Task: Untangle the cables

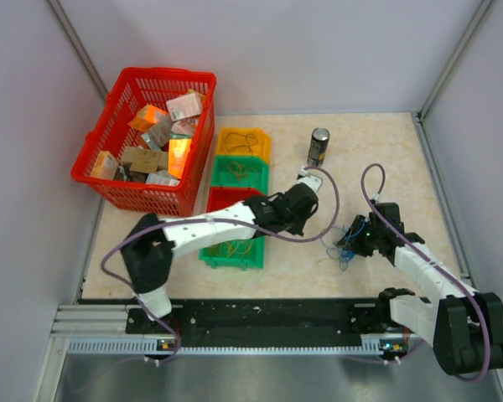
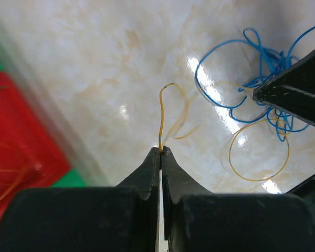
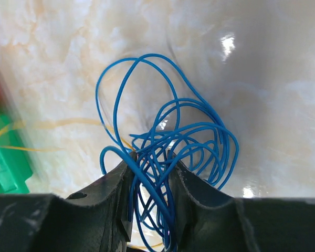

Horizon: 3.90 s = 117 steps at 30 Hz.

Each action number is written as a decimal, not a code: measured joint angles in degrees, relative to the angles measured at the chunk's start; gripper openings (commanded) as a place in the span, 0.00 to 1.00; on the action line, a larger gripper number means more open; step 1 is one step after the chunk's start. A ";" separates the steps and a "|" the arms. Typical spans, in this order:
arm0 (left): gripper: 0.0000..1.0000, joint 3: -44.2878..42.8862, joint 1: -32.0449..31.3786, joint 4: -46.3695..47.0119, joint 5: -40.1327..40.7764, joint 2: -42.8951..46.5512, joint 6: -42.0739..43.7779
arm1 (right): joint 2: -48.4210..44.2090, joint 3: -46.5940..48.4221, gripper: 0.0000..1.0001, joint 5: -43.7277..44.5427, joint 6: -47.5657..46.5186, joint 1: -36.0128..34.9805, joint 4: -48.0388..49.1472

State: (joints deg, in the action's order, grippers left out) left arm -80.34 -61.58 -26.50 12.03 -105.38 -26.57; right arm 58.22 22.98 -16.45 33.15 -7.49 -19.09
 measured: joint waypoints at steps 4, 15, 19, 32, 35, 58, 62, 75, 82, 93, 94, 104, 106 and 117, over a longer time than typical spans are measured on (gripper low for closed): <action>0.00 2.89 0.00 1.44 7.08 14.58 4.02 | 0.76 0.00 0.30 3.17 0.52 0.00 -0.85; 0.00 16.02 0.04 22.82 17.86 50.01 15.13 | 0.98 1.18 0.01 10.12 1.22 -0.02 -2.51; 0.00 16.41 0.04 25.70 18.86 53.40 18.43 | -0.76 1.16 0.00 16.26 3.45 0.02 -5.20; 0.00 15.41 0.04 26.40 28.76 61.77 30.58 | -5.03 1.01 0.00 19.85 6.12 8.50 -7.65; 0.00 15.08 0.04 26.34 30.93 64.46 32.44 | -5.31 1.01 0.00 19.78 6.12 8.94 -7.87; 0.00 15.45 0.04 7.23 35.87 57.07 15.45 | -4.76 -0.15 0.02 14.95 5.18 9.07 -6.14; 0.00 15.80 0.04 4.20 36.85 57.11 11.96 | -4.46 -0.15 0.02 14.60 4.85 9.09 -5.84; 0.00 19.34 0.04 -1.90 37.29 57.92 6.58 | -4.39 -0.15 0.02 13.62 4.37 9.11 -5.75; 0.00 20.98 0.04 -5.29 34.29 57.94 7.37 | -3.58 -0.15 0.03 13.20 4.31 9.11 -5.40; 0.00 26.14 0.04 -17.86 35.43 57.86 0.13 | -2.84 -0.15 0.03 12.26 3.91 9.11 -4.52; 0.00 25.90 0.04 -18.86 36.09 57.86 -0.11 | -2.71 -0.15 0.03 12.20 3.89 9.11 -4.39; 0.00 21.90 0.04 -16.55 38.49 63.47 7.89 | -2.32 -0.15 0.04 11.98 3.89 9.11 -4.07; 0.00 21.11 0.04 -15.98 39.39 64.65 10.03 | -2.32 -0.15 0.04 11.93 3.89 9.11 -4.07; 0.00 20.39 0.04 -13.75 40.83 67.82 13.38 | -2.21 -0.15 0.04 11.76 3.87 9.11 -4.00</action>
State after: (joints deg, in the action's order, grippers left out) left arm -59.94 -61.54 -40.25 52.86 -37.56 -13.19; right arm 56.01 22.83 -4.69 37.01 1.63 -23.09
